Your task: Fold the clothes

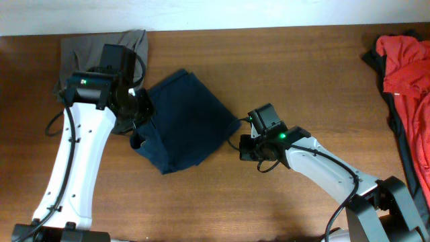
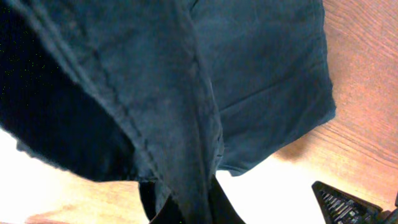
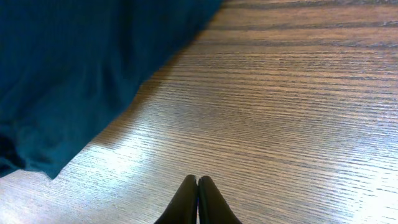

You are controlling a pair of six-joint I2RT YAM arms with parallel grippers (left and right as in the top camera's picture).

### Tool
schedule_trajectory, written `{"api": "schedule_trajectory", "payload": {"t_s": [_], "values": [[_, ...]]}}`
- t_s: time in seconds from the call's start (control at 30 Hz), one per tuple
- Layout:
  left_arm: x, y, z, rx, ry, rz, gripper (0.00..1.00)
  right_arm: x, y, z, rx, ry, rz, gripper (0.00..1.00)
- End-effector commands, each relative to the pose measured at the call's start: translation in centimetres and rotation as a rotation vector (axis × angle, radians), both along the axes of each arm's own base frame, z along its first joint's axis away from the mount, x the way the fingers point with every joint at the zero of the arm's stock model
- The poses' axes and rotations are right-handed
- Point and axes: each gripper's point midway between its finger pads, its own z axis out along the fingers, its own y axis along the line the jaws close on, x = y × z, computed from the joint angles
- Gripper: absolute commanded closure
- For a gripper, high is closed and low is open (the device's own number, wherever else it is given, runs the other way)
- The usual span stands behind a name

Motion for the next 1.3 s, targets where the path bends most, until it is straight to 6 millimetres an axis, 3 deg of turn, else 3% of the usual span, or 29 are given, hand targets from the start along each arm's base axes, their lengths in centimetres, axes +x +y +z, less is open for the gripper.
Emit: {"api": "schedule_trajectory", "payload": {"t_s": [0.0,0.33,0.57,0.87,0.93,1.0,1.13,1.27], "values": [[0.8,-0.4,-0.8,-0.022,0.011,0.013,0.93,0.1,-0.2,-0.3,-0.023,-0.003,-0.016,0.92],[5.2,-1.2,-4.4,-0.028,-0.006,0.01,0.92,0.2,-0.4,-0.4,-0.034,-0.008,-0.021,0.92],[8.2,-2.8,-6.2,-0.063,-0.053,-0.015,0.92,0.0,-0.5,-0.6,-0.037,0.0,-0.024,0.92],[11.6,-7.1,-6.0,-0.094,-0.196,-0.099,0.92,-0.3,-0.7,-0.9,-0.041,0.007,-0.024,0.92],[11.8,-8.0,-5.9,-0.099,-0.215,-0.117,0.87,-0.3,-0.7,-0.9,-0.041,0.008,-0.024,0.92],[12.0,-9.0,-6.1,-0.103,-0.223,-0.136,0.66,-0.3,-0.7,-0.9,-0.042,0.009,-0.024,0.92],[12.1,-10.3,-7.4,-0.1,-0.211,-0.162,0.66,-0.3,-0.7,-0.9,-0.042,0.009,-0.024,0.92],[12.1,-11.2,-9.4,-0.087,-0.175,-0.188,0.59,-0.4,-0.7,-1.0,-0.043,0.013,-0.024,0.92]]}}
